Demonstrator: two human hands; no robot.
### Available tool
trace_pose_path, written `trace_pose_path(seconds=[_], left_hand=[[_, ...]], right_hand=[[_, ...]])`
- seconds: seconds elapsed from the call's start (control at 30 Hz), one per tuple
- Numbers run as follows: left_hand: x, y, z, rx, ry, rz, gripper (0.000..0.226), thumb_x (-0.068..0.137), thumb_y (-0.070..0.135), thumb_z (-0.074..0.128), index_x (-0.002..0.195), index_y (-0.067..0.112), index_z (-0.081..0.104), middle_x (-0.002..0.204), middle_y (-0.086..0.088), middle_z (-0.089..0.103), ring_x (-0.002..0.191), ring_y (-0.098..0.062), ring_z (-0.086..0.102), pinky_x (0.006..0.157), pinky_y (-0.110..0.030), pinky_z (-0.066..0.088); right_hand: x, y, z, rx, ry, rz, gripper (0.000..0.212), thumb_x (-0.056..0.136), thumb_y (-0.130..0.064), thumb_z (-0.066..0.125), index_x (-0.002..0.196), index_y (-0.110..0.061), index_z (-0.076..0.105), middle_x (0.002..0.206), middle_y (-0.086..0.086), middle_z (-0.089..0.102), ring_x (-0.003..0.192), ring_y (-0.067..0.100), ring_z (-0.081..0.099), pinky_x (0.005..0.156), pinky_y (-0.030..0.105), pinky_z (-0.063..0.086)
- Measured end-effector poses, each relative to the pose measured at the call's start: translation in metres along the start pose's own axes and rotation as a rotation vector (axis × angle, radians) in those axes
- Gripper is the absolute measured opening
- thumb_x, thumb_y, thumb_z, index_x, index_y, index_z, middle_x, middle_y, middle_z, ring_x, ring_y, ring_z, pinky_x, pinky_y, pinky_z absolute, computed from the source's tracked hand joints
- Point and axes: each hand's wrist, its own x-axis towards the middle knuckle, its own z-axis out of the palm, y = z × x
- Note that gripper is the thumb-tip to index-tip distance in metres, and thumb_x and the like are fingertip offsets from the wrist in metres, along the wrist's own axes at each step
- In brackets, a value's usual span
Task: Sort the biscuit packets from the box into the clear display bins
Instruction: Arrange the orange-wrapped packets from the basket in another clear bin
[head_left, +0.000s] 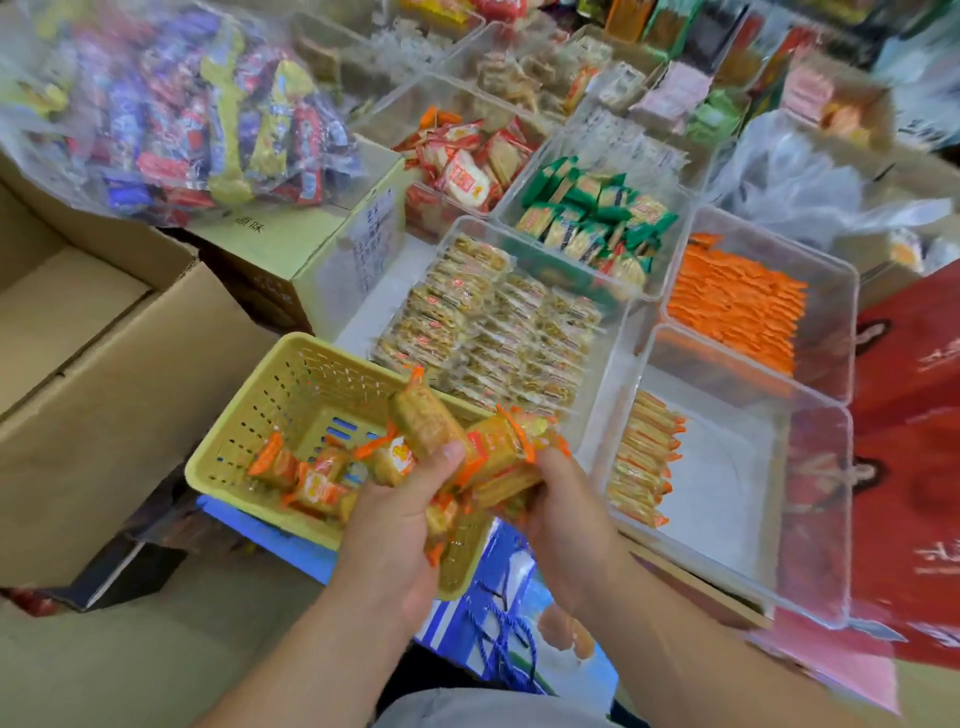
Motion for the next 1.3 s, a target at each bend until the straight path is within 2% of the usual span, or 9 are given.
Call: trace_pose_path(seconds=[0.3, 0.5, 0.63, 0.77, 0.83, 0.9, 0.97, 1.13, 1.3], left_hand=[[-0.011, -0.073, 0.087, 0.117, 0.095, -0.011, 0.058, 0.069, 0.029, 0.081, 0.124, 0.011, 0.072, 0.113, -0.012, 0.078, 0.103, -0.029, 0.076, 0.087, -0.052, 0.062], [-0.012, -0.122, 0.134, 0.078, 0.175, -0.049, 0.039, 0.072, 0.028, 0.077, 0.107, 0.011, 0.081, 0.110, -0.013, 0.078, 0.098, -0.025, 0.077, 0.071, -0.041, 0.065], [-0.017, -0.141, 0.153, 0.076, 0.201, -0.070, 0.039, 0.082, 0.032, 0.073, 0.116, 0.013, 0.077, 0.115, -0.012, 0.078, 0.100, -0.024, 0.077, 0.093, -0.049, 0.058], [-0.017, -0.145, 0.157, 0.114, 0.216, -0.082, 0.027, 0.078, 0.036, 0.075, 0.099, 0.022, 0.084, 0.111, -0.010, 0.079, 0.095, -0.022, 0.078, 0.090, -0.044, 0.056], [-0.016, -0.144, 0.158, 0.142, 0.202, -0.113, 0.031, 0.076, 0.038, 0.075, 0.101, 0.022, 0.084, 0.114, -0.011, 0.078, 0.102, -0.025, 0.077, 0.091, -0.044, 0.057], [-0.014, -0.141, 0.157, 0.185, 0.178, -0.139, 0.037, 0.076, 0.039, 0.075, 0.106, 0.019, 0.083, 0.118, -0.014, 0.076, 0.114, -0.031, 0.072, 0.103, -0.051, 0.052], [-0.010, -0.137, 0.156, 0.238, 0.163, -0.148, 0.043, 0.074, 0.039, 0.077, 0.110, 0.016, 0.081, 0.121, -0.017, 0.075, 0.120, -0.034, 0.067, 0.112, -0.056, 0.043], [-0.001, -0.125, 0.154, 0.338, 0.119, -0.161, 0.050, 0.065, 0.026, 0.084, 0.111, 0.007, 0.079, 0.112, -0.018, 0.077, 0.094, -0.028, 0.078, 0.069, -0.039, 0.065], [0.004, -0.121, 0.152, 0.313, 0.051, -0.142, 0.042, 0.079, 0.015, 0.079, 0.118, 0.003, 0.074, 0.114, -0.025, 0.075, 0.100, -0.041, 0.075, 0.071, -0.045, 0.064]], right_hand=[[-0.003, -0.036, -0.102, -0.099, -0.033, -0.064, 0.029, 0.099, -0.035, 0.051, 0.120, -0.026, 0.069, 0.120, 0.007, 0.072, 0.114, 0.025, 0.068, 0.096, 0.047, 0.056], [-0.009, -0.035, -0.150, -0.110, -0.075, -0.130, 0.026, 0.107, -0.044, 0.044, 0.122, -0.042, 0.065, 0.123, -0.009, 0.070, 0.117, 0.011, 0.066, 0.105, 0.042, 0.052], [-0.014, -0.033, -0.163, -0.095, -0.123, -0.099, 0.096, 0.072, -0.096, 0.043, 0.148, -0.038, 0.047, 0.145, -0.010, 0.057, 0.136, 0.010, 0.051, 0.117, 0.047, 0.038], [-0.014, -0.035, -0.163, -0.207, -0.194, -0.163, 0.123, 0.057, -0.094, 0.061, 0.158, -0.034, 0.023, 0.153, -0.004, 0.046, 0.140, 0.012, 0.046, 0.116, 0.046, 0.040], [-0.009, -0.034, -0.166, -0.239, -0.180, -0.173, 0.108, 0.063, -0.089, 0.063, 0.149, -0.026, 0.044, 0.142, 0.003, 0.057, 0.131, 0.015, 0.055, 0.110, 0.046, 0.046], [-0.002, -0.034, -0.167, -0.219, -0.160, -0.240, 0.059, 0.081, -0.074, 0.059, 0.111, -0.025, 0.069, 0.109, 0.011, 0.070, 0.106, 0.016, 0.068, 0.095, 0.042, 0.055], [0.003, -0.035, -0.168, -0.203, -0.170, -0.283, 0.043, 0.093, -0.061, 0.051, 0.096, -0.022, 0.068, 0.098, 0.012, 0.072, 0.094, 0.017, 0.071, 0.087, 0.037, 0.057], [0.016, -0.038, -0.182, -0.172, -0.199, -0.191, 0.059, 0.084, -0.084, 0.045, 0.098, -0.034, 0.073, 0.096, -0.003, 0.077, 0.091, 0.007, 0.073, 0.076, 0.018, 0.055], [0.021, -0.034, -0.192, -0.152, -0.212, -0.031, 0.074, 0.069, -0.098, 0.042, 0.113, -0.046, 0.071, 0.113, -0.010, 0.076, 0.110, 0.011, 0.070, 0.108, 0.046, 0.047]])
